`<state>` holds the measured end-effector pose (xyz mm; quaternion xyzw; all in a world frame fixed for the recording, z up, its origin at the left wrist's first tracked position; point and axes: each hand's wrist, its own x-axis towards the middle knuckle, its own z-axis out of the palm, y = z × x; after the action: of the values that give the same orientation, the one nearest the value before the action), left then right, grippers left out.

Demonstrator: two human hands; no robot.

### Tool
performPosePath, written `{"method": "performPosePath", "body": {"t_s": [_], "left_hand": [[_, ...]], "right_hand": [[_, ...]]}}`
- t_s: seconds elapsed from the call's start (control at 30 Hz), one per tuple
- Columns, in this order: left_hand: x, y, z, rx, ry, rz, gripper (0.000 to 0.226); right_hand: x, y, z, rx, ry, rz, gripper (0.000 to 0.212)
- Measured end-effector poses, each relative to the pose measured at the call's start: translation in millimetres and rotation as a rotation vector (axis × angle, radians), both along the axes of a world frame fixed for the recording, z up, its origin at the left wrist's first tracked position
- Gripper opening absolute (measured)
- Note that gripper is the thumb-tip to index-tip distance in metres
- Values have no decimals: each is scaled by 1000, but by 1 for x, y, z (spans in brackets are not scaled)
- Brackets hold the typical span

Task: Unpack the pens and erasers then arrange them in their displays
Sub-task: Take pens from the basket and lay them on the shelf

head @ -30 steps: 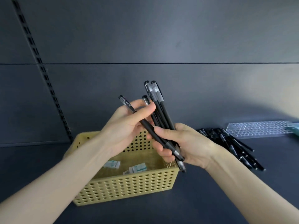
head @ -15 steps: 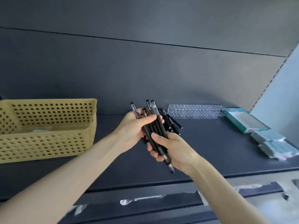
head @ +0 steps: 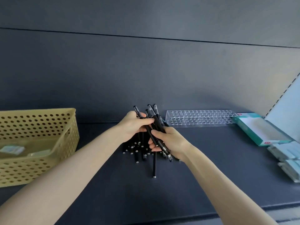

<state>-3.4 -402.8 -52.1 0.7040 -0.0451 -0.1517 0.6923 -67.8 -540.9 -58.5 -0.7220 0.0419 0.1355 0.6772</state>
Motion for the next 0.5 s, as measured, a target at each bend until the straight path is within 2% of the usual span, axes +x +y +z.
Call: {"method": "performPosePath", "body": {"t_s": [0.13, 0.27, 0.37, 0.43, 0.5], "left_hand": [[29, -2, -7, 100, 1, -58, 12], [47, -4, -10, 216, -36, -98, 20], [57, -3, -13, 259, -55, -90, 18], [59, -3, -15, 354, -83, -64, 35], [58, -4, -17, 487, -128, -46, 67]], "right_hand": [[28, -5, -3, -327, -78, -3, 21], [45, -9, -4, -577, -110, -6, 31], [50, -12, -10, -761, -153, -53, 39], [49, -14, -16, -881, -216, -82, 38], [49, -16, -21, -971, -282, -98, 33]]}}
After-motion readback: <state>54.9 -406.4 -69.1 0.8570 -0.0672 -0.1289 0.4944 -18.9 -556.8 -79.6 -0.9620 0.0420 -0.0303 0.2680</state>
